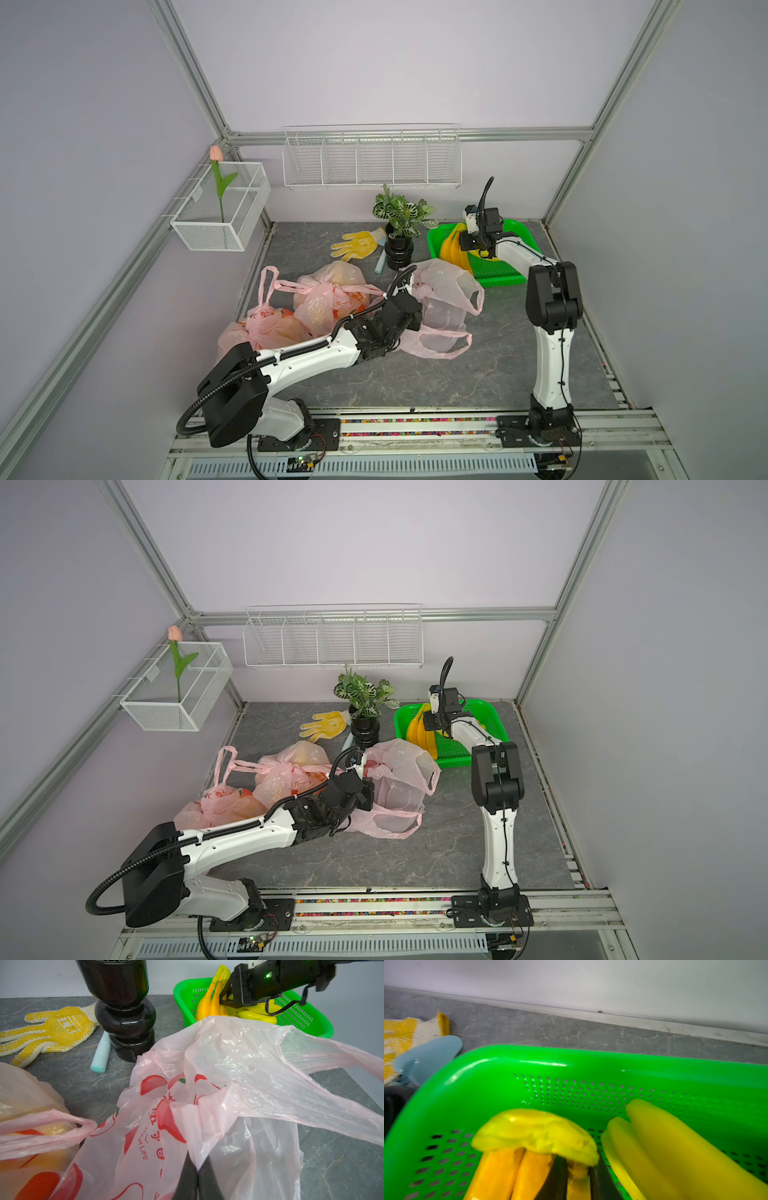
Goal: Place the banana into a plastic bag & tie a knot
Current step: Pick up the banana from the basket, then place the banana into the plastic bag.
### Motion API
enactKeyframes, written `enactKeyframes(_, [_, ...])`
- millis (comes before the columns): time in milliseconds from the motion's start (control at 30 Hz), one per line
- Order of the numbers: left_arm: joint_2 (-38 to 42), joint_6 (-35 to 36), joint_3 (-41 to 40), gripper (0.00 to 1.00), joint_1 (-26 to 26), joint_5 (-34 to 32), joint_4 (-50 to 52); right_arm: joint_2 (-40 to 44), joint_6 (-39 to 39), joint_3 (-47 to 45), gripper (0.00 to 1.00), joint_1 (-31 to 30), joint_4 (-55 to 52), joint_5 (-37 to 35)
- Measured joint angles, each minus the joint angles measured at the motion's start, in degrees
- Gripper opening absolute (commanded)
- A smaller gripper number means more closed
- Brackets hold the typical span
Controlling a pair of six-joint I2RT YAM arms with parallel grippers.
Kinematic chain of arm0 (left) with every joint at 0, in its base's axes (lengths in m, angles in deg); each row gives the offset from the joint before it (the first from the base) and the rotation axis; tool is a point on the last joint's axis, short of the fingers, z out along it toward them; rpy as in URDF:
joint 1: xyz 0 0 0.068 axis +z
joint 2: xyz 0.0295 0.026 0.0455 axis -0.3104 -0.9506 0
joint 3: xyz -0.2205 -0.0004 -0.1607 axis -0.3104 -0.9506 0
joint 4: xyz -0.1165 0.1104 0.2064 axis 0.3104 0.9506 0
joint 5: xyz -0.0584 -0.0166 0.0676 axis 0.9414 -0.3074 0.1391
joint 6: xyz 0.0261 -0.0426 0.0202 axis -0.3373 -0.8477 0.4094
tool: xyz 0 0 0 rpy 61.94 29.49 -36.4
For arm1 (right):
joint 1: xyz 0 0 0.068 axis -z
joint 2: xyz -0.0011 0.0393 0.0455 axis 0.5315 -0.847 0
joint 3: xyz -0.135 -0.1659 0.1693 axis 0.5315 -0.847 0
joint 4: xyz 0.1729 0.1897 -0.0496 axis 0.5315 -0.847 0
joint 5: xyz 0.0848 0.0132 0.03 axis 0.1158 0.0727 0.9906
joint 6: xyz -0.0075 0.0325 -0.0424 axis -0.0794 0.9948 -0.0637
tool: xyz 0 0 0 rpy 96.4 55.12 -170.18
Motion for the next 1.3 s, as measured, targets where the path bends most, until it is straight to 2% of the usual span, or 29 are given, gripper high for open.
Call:
enactKeyframes(367, [-0.02,-1.44,2.51,0.0,0.0,2.64,1.44,21.55,3.34,-16.87,0.19,0.02,9.84,-1.86])
enactKeyframes(533, [-1.53,-1.64,6.01,0.0,0.0,3.41,4.07,30.42,4.44,-23.34,0.18,0.07,9.9,-3.28])
enactKeyframes(700, [-3.85,-1.86,9.18,0.0,0.0,4.83,5.55,44.02,4.59,-26.86,0.18,-0.39,7.85,-5.33])
enactKeyframes(900, [-5.7,-2.34,11.78,0.0,0.0,6.99,7.54,58.77,4.52,-31.04,0.16,-6.21,7.58,-8.17])
enactKeyframes(1033, [-5.81,-2.97,14.4,0.0,0.0,9.27,8.2,63.52,3.98,-37.42,0.16,-10.34,7.52,-12.52])
enactKeyframes(1300, [-5.86,-4.87,16.83,0.0,-0.44,15.96,7.72,64.89,4.0,-52.09,0.15,-12.52,10.25,-22.16])
